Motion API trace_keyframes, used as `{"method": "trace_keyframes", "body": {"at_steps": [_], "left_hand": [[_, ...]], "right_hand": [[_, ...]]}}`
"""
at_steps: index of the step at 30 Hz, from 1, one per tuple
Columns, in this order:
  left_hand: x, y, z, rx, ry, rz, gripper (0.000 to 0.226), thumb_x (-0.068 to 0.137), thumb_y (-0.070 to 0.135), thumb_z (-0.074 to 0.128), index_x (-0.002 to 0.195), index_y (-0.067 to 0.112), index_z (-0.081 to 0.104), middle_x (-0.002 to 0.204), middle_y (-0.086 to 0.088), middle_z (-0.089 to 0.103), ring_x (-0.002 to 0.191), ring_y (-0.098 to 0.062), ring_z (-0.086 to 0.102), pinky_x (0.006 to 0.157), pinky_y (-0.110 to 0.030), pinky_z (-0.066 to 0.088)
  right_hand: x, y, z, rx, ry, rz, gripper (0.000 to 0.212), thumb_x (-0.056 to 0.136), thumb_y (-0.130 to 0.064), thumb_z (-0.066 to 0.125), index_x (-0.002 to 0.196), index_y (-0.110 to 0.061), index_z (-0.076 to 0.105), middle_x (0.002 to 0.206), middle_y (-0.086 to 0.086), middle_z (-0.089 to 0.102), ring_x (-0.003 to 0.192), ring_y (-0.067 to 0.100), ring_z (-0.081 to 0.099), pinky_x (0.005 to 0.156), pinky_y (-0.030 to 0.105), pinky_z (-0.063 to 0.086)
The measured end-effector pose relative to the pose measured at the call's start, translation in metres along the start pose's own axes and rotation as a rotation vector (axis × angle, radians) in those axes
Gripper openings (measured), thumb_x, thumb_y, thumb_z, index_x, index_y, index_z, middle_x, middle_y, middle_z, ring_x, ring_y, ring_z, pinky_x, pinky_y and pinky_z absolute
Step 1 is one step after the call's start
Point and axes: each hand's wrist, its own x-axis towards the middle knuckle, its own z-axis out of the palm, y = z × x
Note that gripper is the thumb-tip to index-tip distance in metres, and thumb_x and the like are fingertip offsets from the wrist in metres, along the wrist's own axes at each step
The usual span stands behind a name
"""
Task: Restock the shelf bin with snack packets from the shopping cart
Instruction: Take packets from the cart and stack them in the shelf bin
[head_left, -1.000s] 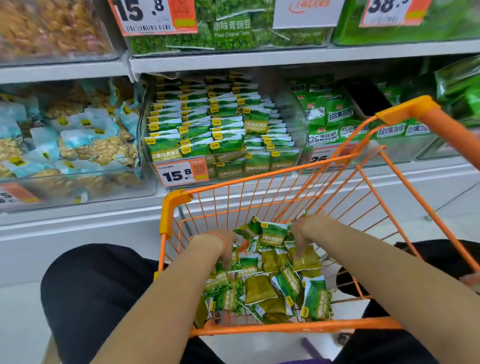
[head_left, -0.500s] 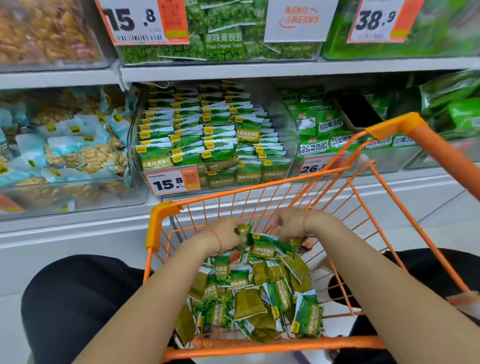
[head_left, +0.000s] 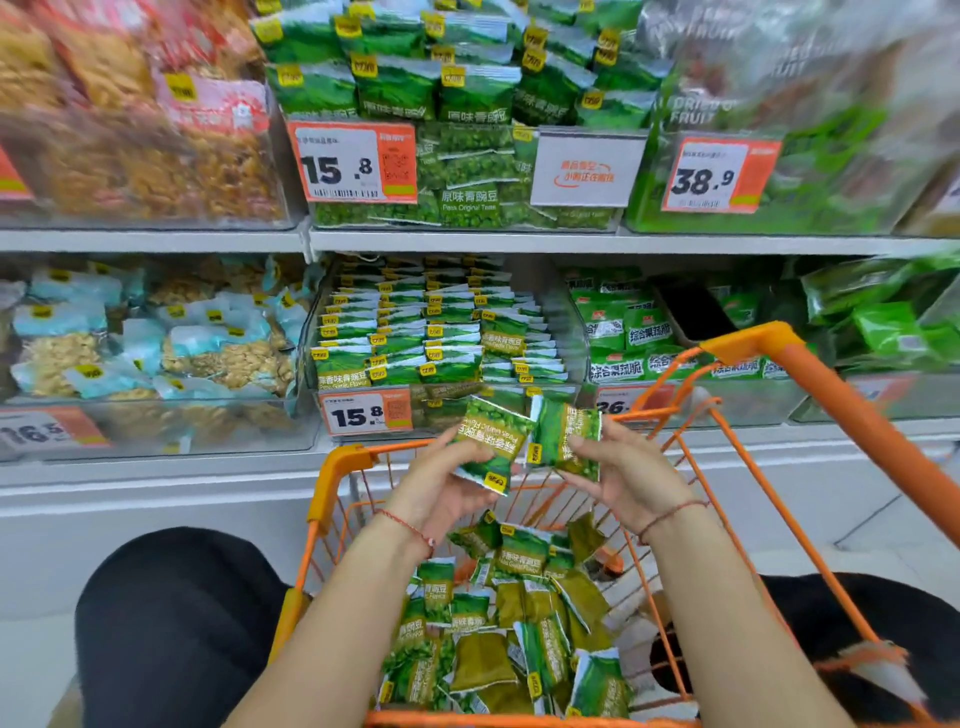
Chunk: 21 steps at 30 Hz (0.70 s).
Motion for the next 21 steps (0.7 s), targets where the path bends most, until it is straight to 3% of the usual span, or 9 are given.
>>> {"method": "trace_keyframes", "body": {"at_steps": [2, 5, 7, 10, 12, 15, 17, 19, 21], "left_hand": [[-0.002, 0.000, -0.002, 0.023, 0.000, 0.028, 0.081, 0.071, -0.001, 0.072, 0.141, -0.001, 0.033, 0.088, -0.013, 0.065, 0.070, -0.029, 0.059, 0.043, -0.024, 0.050], [-0.004, 0.001, -0.001, 0.044, 0.008, 0.073, 0.045, 0.076, 0.007, 0.070, 0.116, 0.008, 0.049, 0.097, -0.009, 0.065, 0.071, -0.019, 0.069, 0.037, -0.018, 0.042], [-0.003, 0.002, -0.003, 0.055, 0.028, 0.096, 0.039, 0.077, 0.014, 0.068, 0.109, 0.012, 0.046, 0.097, -0.005, 0.060, 0.068, -0.012, 0.068, 0.039, -0.018, 0.039], [-0.005, 0.001, -0.005, 0.210, 0.048, 0.098, 0.020, 0.083, 0.017, 0.066, 0.101, 0.012, 0.058, 0.088, 0.002, 0.064, 0.066, -0.007, 0.064, 0.053, -0.021, 0.040], [-0.004, -0.002, -0.006, 0.265, 0.055, 0.123, 0.016, 0.086, 0.017, 0.065, 0.101, 0.013, 0.064, 0.084, 0.000, 0.068, 0.069, -0.011, 0.062, 0.052, -0.019, 0.042], [-0.004, -0.003, -0.006, 0.324, 0.086, 0.180, 0.012, 0.086, 0.019, 0.066, 0.098, 0.014, 0.068, 0.082, 0.001, 0.068, 0.075, -0.013, 0.061, 0.054, -0.020, 0.044], [-0.004, -0.004, -0.005, 0.379, 0.078, 0.206, 0.009, 0.087, 0.019, 0.065, 0.095, 0.017, 0.069, 0.084, 0.003, 0.068, 0.079, -0.010, 0.061, 0.064, -0.023, 0.047], [-0.004, -0.007, -0.004, 0.380, 0.032, 0.210, 0.010, 0.089, 0.016, 0.063, 0.097, 0.017, 0.069, 0.090, 0.000, 0.068, 0.085, -0.014, 0.063, 0.079, -0.031, 0.052], [-0.004, -0.008, -0.003, 0.356, 0.005, 0.209, 0.012, 0.090, 0.014, 0.062, 0.100, 0.016, 0.068, 0.094, -0.002, 0.069, 0.086, -0.015, 0.066, 0.080, -0.031, 0.056]], "right_hand": [[-0.002, 0.003, 0.007, 0.041, 0.011, 0.029, 0.081, 0.086, 0.008, 0.058, 0.151, -0.010, 0.013, 0.158, 0.005, 0.014, 0.131, 0.020, 0.040, 0.083, 0.040, 0.052], [0.000, 0.013, 0.012, -0.006, 0.038, 0.062, 0.076, 0.086, 0.001, 0.063, 0.149, -0.007, 0.022, 0.144, 0.012, 0.042, 0.112, 0.020, 0.053, 0.084, 0.041, 0.055], [-0.003, 0.015, 0.015, -0.075, 0.093, 0.075, 0.062, 0.085, -0.006, 0.067, 0.138, -0.006, 0.034, 0.119, 0.013, 0.061, 0.091, 0.020, 0.061, 0.079, 0.034, 0.053], [-0.007, 0.018, 0.018, -0.077, 0.108, 0.050, 0.039, 0.084, -0.004, 0.067, 0.114, -0.013, 0.043, 0.097, 0.009, 0.066, 0.076, 0.017, 0.058, 0.062, 0.026, 0.045], [-0.012, 0.019, 0.023, -0.085, 0.065, 0.031, 0.026, 0.085, 0.000, 0.064, 0.103, -0.015, 0.051, 0.091, 0.007, 0.067, 0.072, 0.017, 0.059, 0.057, 0.026, 0.045], [-0.017, 0.022, 0.028, -0.094, 0.008, 0.013, 0.025, 0.090, 0.000, 0.052, 0.109, -0.015, 0.056, 0.091, 0.008, 0.066, 0.070, 0.020, 0.064, 0.056, 0.028, 0.051], [-0.018, 0.024, 0.030, -0.067, -0.018, 0.008, 0.026, 0.094, -0.004, 0.043, 0.115, -0.011, 0.057, 0.096, 0.010, 0.064, 0.073, 0.022, 0.064, 0.057, 0.029, 0.053], [-0.019, 0.024, 0.032, -0.047, -0.032, 0.012, 0.026, 0.096, -0.015, 0.042, 0.115, -0.009, 0.059, 0.098, 0.009, 0.063, 0.079, 0.024, 0.064, 0.059, 0.030, 0.055], [-0.018, 0.024, 0.032, -0.063, -0.044, 0.022, 0.027, 0.097, -0.029, 0.044, 0.109, -0.012, 0.061, 0.100, 0.006, 0.064, 0.086, 0.024, 0.065, 0.064, 0.032, 0.057]]}}
